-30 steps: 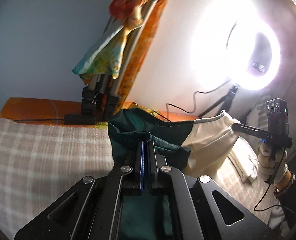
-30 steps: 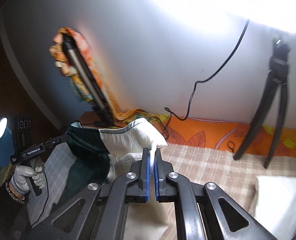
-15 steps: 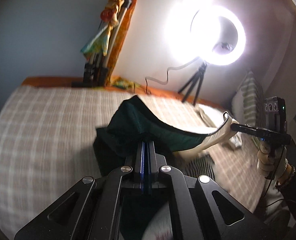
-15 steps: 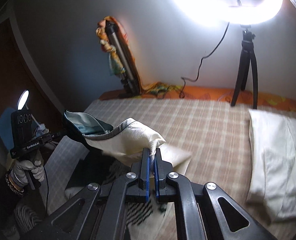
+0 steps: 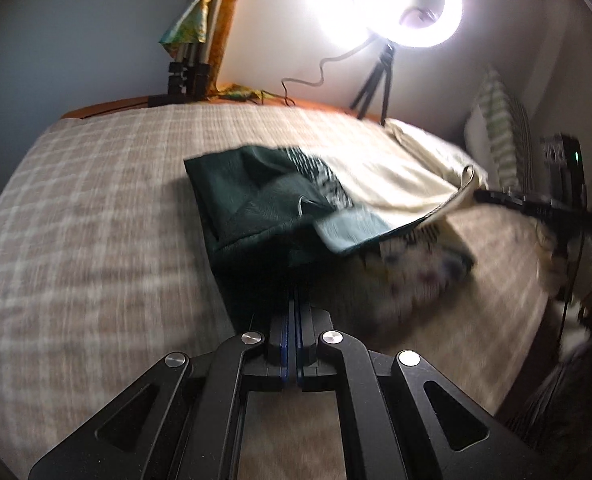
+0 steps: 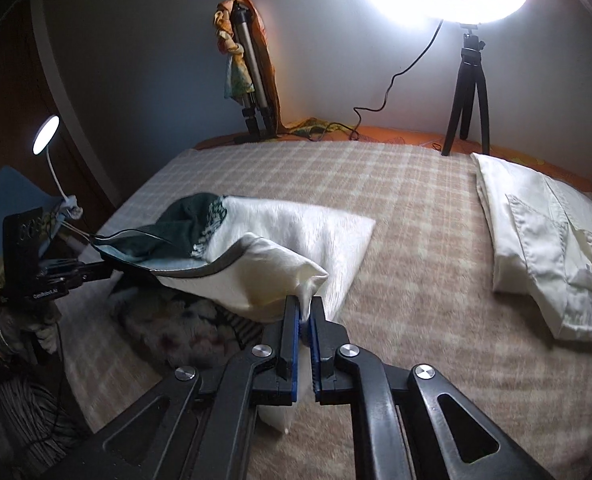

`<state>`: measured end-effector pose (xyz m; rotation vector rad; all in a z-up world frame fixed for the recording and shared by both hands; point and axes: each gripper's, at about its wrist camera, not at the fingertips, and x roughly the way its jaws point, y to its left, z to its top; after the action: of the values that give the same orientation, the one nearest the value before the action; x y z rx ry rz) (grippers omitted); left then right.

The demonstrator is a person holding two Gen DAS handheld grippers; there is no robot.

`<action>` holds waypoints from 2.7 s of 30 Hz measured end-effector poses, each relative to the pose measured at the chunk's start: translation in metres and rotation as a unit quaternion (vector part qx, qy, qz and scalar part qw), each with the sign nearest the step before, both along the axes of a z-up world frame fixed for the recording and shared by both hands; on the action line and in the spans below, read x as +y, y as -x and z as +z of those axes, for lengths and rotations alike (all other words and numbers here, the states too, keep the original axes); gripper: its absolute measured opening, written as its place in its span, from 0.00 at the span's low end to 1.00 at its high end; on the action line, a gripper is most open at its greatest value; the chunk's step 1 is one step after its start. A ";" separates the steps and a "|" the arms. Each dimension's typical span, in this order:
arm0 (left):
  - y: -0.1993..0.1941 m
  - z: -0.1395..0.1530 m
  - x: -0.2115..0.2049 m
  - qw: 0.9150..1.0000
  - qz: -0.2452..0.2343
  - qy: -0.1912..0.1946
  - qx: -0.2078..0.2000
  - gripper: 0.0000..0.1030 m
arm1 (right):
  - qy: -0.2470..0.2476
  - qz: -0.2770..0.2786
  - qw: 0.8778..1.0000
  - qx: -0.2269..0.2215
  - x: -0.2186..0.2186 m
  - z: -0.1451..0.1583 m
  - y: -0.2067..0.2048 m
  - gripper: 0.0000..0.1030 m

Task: Fold small clothes
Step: 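Lift the collar with both tools and fold it over toward the hem, then open both tools to release the folded T-shirt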

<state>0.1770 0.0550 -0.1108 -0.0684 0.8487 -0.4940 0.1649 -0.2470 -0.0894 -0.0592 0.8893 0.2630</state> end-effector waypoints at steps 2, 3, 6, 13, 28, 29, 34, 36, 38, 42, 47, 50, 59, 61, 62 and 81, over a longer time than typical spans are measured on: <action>0.015 0.000 0.002 1.000 -0.011 -0.008 -0.003 0.02 | 0.012 0.005 1.000 0.000 0.001 -0.001 0.009 0.07; 0.022 0.000 0.005 1.000 -0.012 -0.007 -0.005 0.03 | 0.018 0.007 1.000 0.001 0.000 -0.002 0.017 0.09; 0.037 0.002 0.018 1.000 0.000 0.006 -0.007 0.08 | 0.003 0.006 1.000 -0.002 -0.005 0.003 0.031 0.24; 0.012 -0.016 0.057 0.985 0.093 0.130 0.068 0.45 | -0.107 -0.082 0.991 0.024 -0.039 -0.010 0.031 0.40; -0.006 -0.034 0.042 0.963 0.088 0.220 0.127 0.03 | -0.254 -0.105 0.954 0.122 -0.044 -0.055 0.010 0.12; -0.006 -0.031 0.040 0.964 0.085 0.218 0.122 0.03 | -0.259 -0.097 0.953 0.122 -0.040 -0.054 0.010 0.07; 0.006 0.001 0.040 0.977 0.071 0.185 0.078 0.03 | -0.326 -0.086 0.936 0.097 -0.037 -0.030 0.020 0.00; 0.010 0.002 0.033 0.988 0.068 0.125 0.065 0.03 | -0.360 -0.088 0.924 0.095 -0.043 -0.029 0.026 0.00; 0.013 -0.011 0.029 0.990 0.063 0.092 0.081 0.03 | -0.377 -0.100 0.915 0.104 -0.052 -0.036 0.030 0.00; 0.016 -0.032 0.026 0.989 0.048 0.066 0.120 0.03 | -0.346 -0.121 0.920 0.140 -0.053 -0.058 0.033 0.00; 0.022 -0.014 0.040 0.992 0.055 0.060 0.098 0.10 | -0.257 -0.111 0.948 0.150 -0.045 -0.056 0.038 0.06; 0.018 0.006 0.049 0.993 0.066 0.081 0.062 0.10 | -0.186 -0.110 0.970 0.112 -0.043 -0.038 0.042 0.19; -0.050 0.009 0.015 0.997 0.058 0.050 0.031 0.10 | -0.168 -0.057 0.984 0.022 -0.019 -0.001 0.009 0.20; -0.056 -0.005 0.009 0.997 0.047 0.042 0.051 0.10 | -0.132 -0.040 0.990 0.027 -0.002 -0.009 -0.003 0.20; -0.057 -0.013 0.006 0.997 0.042 0.033 0.062 0.10 | -0.112 -0.037 0.992 0.033 0.004 -0.014 -0.007 0.20; -0.035 -0.006 0.059 0.987 0.113 0.090 0.068 0.38 | -0.131 -0.043 0.988 0.077 -0.032 -0.025 0.006 0.47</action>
<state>0.2125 0.1137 -0.1170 -0.3637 0.9157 -0.3544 0.1594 -0.2795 -0.1149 0.2447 1.0012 0.3054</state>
